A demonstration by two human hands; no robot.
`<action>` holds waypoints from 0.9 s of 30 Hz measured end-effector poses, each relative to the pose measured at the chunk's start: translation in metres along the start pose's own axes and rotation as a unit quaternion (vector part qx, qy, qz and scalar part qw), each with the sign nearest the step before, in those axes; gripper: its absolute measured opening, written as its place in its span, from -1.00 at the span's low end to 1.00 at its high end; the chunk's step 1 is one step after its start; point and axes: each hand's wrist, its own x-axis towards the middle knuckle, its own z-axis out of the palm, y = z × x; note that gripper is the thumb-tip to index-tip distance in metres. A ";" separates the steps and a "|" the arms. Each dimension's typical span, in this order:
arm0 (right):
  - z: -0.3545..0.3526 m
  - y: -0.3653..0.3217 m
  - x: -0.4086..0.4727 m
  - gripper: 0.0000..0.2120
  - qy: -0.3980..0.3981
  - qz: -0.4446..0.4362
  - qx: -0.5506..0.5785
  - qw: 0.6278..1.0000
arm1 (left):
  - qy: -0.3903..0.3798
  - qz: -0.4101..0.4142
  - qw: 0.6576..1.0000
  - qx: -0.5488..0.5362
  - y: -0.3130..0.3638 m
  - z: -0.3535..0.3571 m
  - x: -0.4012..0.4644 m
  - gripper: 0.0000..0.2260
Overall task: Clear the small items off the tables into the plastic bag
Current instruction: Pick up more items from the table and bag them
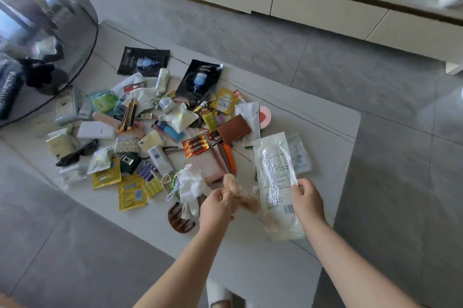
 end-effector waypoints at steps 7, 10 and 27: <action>-0.028 -0.057 -0.101 -0.85 -0.103 -0.068 0.021 0.992 | 0.044 -0.055 0.987 -0.145 0.002 -0.082 -0.095 -0.85; -0.027 -0.087 -0.143 -0.81 -0.176 -0.097 0.014 0.979 | 0.052 -0.058 0.976 -0.203 0.001 -0.124 -0.135 -0.91; 0.108 -0.206 -0.390 -0.91 -0.432 -0.272 -0.100 0.854 | 0.256 -0.067 0.863 -0.431 -0.114 -0.368 -0.288 -0.75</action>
